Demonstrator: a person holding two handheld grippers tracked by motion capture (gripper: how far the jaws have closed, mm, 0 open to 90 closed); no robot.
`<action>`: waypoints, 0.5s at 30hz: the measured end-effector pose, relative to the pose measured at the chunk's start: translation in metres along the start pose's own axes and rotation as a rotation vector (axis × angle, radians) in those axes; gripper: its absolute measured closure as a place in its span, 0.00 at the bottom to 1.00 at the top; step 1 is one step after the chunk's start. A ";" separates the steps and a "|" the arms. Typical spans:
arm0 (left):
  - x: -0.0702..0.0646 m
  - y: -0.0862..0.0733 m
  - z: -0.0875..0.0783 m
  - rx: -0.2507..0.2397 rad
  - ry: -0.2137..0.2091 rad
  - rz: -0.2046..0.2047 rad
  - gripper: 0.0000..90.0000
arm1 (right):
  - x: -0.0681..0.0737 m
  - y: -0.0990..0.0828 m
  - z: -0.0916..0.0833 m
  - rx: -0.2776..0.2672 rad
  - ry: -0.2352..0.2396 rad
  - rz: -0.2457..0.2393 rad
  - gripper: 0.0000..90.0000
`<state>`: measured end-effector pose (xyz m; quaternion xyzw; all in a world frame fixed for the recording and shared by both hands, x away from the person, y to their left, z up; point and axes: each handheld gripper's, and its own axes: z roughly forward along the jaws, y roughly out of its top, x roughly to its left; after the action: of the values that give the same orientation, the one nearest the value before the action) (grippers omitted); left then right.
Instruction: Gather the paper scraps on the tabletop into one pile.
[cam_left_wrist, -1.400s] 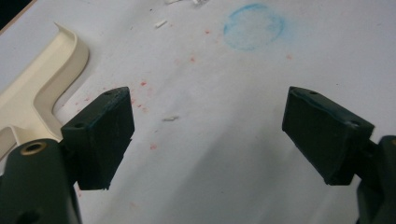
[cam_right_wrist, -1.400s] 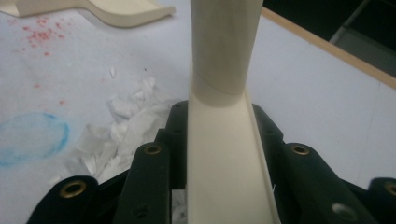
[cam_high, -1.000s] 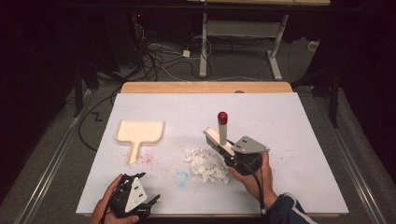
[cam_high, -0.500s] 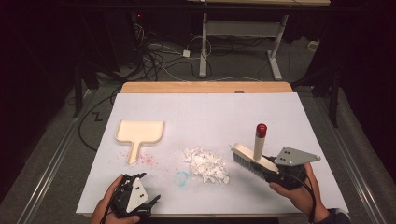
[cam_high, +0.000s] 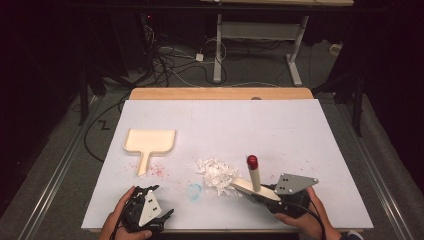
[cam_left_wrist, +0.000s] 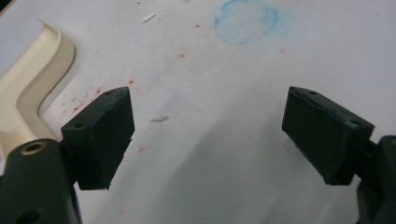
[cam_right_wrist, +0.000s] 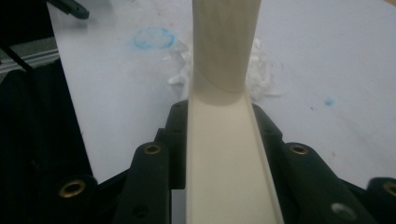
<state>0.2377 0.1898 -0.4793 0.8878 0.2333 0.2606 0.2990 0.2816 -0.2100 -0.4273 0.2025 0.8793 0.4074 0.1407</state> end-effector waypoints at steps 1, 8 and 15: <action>0.000 0.000 0.000 0.001 0.000 0.003 0.18 | 0.000 0.003 0.005 -0.002 -0.001 0.001 0.75; -0.001 0.000 0.000 0.002 -0.001 0.004 0.18 | -0.002 0.025 0.027 -0.047 -0.023 -0.018 0.75; -0.001 -0.001 -0.002 0.004 -0.006 0.012 0.18 | -0.004 0.031 0.028 -0.082 -0.047 -0.024 0.75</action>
<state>0.2353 0.1905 -0.4796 0.8905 0.2276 0.2595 0.2964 0.3038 -0.1747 -0.4204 0.1957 0.8608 0.4364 0.1742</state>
